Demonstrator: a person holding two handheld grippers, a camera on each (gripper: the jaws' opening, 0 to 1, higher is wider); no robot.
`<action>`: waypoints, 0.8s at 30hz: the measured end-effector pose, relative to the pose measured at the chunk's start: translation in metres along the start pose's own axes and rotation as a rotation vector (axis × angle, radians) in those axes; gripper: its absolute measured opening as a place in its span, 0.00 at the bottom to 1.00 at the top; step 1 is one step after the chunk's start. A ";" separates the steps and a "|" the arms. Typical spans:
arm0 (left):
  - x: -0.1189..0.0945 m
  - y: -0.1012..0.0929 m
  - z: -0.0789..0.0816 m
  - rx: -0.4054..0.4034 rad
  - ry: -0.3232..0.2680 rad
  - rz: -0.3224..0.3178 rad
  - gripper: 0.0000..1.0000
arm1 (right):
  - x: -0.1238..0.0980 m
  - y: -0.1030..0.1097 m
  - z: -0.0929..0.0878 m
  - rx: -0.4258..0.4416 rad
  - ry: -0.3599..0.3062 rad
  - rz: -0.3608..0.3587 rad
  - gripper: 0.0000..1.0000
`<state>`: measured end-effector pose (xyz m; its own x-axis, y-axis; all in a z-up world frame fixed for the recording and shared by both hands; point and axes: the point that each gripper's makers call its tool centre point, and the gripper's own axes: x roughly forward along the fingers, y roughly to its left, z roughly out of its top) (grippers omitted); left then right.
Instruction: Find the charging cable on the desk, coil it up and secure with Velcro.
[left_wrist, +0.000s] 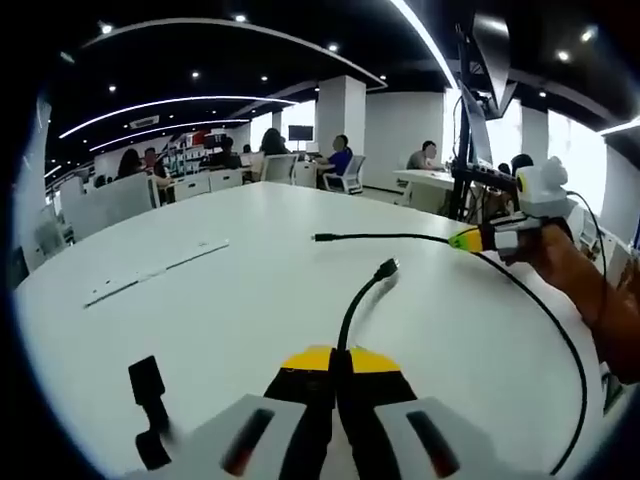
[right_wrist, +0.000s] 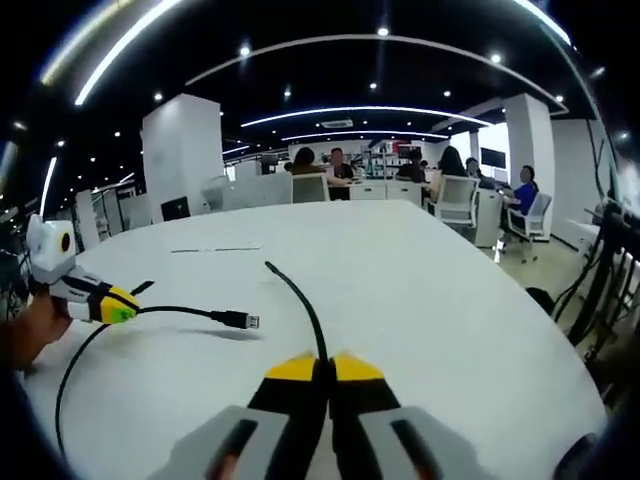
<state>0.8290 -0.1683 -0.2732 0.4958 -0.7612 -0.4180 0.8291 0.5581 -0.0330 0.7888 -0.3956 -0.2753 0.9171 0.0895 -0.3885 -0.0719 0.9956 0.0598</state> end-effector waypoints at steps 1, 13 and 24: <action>-0.003 0.001 0.001 -0.002 -0.005 0.002 0.03 | 0.000 0.004 0.002 -0.001 -0.003 0.009 0.05; -0.047 0.028 -0.001 -0.010 -0.040 0.055 0.03 | 0.006 0.068 0.028 -0.040 -0.045 0.137 0.05; -0.087 0.067 -0.009 -0.016 -0.053 0.116 0.03 | 0.027 0.134 0.034 -0.107 -0.029 0.260 0.05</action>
<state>0.8390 -0.0618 -0.2467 0.6012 -0.7079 -0.3709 0.7616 0.6480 -0.0022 0.8169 -0.2612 -0.2463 0.8730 0.3434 -0.3463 -0.3462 0.9365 0.0559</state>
